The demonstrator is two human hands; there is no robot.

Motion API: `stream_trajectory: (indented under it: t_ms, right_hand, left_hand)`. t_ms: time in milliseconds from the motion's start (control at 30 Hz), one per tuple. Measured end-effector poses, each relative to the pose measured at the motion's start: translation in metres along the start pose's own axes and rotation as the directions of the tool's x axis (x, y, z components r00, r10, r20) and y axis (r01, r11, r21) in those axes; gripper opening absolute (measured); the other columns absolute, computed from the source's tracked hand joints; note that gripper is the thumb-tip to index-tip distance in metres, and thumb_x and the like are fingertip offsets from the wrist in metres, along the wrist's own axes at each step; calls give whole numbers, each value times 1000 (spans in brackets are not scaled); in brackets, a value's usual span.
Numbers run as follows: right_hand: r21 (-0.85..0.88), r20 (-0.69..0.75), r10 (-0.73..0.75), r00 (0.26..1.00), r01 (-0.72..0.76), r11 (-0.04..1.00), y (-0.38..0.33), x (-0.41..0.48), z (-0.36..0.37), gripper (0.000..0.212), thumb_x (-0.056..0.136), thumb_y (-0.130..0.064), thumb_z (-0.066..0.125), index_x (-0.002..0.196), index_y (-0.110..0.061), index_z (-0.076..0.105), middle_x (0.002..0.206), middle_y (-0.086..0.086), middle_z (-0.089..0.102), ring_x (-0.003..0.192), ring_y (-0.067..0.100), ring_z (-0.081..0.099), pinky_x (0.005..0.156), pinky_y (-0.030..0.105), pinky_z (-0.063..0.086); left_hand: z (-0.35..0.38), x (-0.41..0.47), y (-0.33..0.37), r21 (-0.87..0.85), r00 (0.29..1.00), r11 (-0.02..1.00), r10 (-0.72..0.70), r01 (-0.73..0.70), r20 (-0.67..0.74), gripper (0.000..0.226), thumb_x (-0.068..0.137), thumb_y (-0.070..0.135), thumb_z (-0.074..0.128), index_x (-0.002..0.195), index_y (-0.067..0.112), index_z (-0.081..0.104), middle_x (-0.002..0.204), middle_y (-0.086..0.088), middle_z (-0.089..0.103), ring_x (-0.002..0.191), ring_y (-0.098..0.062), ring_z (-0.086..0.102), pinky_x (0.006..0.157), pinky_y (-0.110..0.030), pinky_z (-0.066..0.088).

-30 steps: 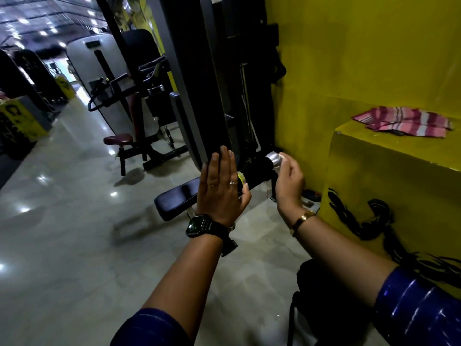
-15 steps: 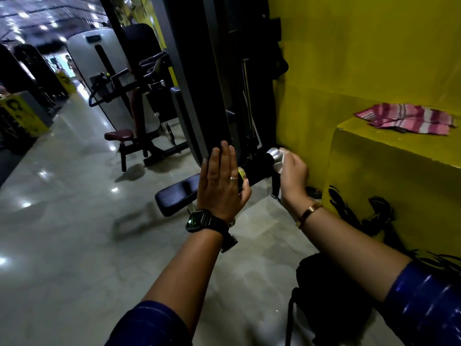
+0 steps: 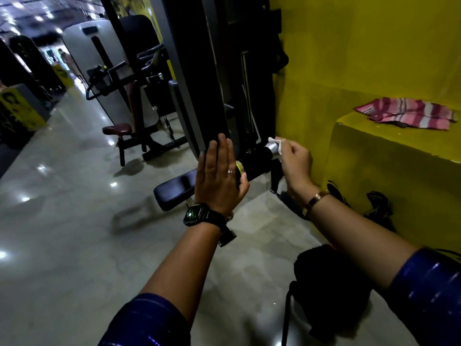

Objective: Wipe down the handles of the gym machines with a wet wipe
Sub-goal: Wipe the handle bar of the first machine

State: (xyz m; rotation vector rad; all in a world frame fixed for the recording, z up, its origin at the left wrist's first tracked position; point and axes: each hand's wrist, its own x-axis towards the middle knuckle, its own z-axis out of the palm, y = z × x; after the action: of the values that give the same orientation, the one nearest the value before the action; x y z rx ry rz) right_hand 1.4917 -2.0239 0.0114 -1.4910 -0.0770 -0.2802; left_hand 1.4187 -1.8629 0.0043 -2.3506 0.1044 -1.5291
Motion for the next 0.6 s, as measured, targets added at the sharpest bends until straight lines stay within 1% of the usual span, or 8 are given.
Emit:
stream_trajectory:
  t_ms: [100,167,233,300,367,433,500,600]
  right_hand:
    - [-174,166,34,986,-5,985,-7,15,8,23,96,-22,50,106,-20,71,83,-11,63,73,-2,58,66,17,49]
    - [-226,209,128,970,-79,971,-7,23,12,26,96,-30,48,80,-24,68,85,1,66,88,22,66,81,38,55]
    - [-255,145,146,979,-106,961,-5,21,12,38,99,-33,44,65,-19,54,71,5,58,75,26,63,70,33,55]
    - [-287,56,40,998,-22,958,-2,6,11,35,102,-29,41,76,-15,59,72,5,58,68,19,56,62,27,44]
    - [-301,15,-80,997,80,950,7,-12,12,30,103,-23,41,113,-10,65,107,11,67,98,22,61,79,24,43]
    - [-322,57,-234,971,240,916,15,-23,13,38,104,-19,40,138,-6,49,141,12,51,131,22,45,104,24,36]
    - [-374,130,-354,926,377,847,21,-21,15,39,103,-17,39,139,-8,48,147,11,43,142,22,31,118,37,24]
    - [-492,282,-501,818,571,657,17,-18,18,39,102,-25,35,128,-10,59,136,10,56,138,24,38,118,41,10]
  left_hand:
    - [0,-2,1,-20,1000,1000,1,-1,-9,101,81,42,56,154,4,-4,162,-12,-13,149,-25,-14,122,-39,-1]
    - [0,-2,1,-28,1000,1000,1,-1,-14,102,81,41,58,154,4,-3,162,-11,-12,149,-24,-13,122,-39,0]
    - [0,-2,1,-25,1000,1000,1,-1,-20,102,80,41,59,154,4,-1,163,-12,-6,150,-25,-11,122,-39,1]
    - [0,-2,1,-17,1000,1000,9,-9,-27,102,80,41,59,154,3,0,161,-15,3,150,-25,-11,122,-39,1]
    - [0,-1,0,-8,1000,1000,13,-14,-27,101,81,42,58,154,2,0,162,-15,-5,150,-26,-12,122,-39,0]
    - [0,-1,-1,-11,1000,1000,14,-14,-26,99,83,43,55,154,2,0,161,-13,-15,150,-26,-12,122,-39,-1]
    - [-2,-2,-1,-18,1000,1000,18,-18,-14,92,86,41,49,154,3,-1,161,-12,-18,149,-25,-13,122,-39,-3]
    - [-3,-2,1,0,1000,1000,12,-12,0,83,89,36,39,154,3,-2,160,-12,-20,149,-25,-16,122,-39,-6]
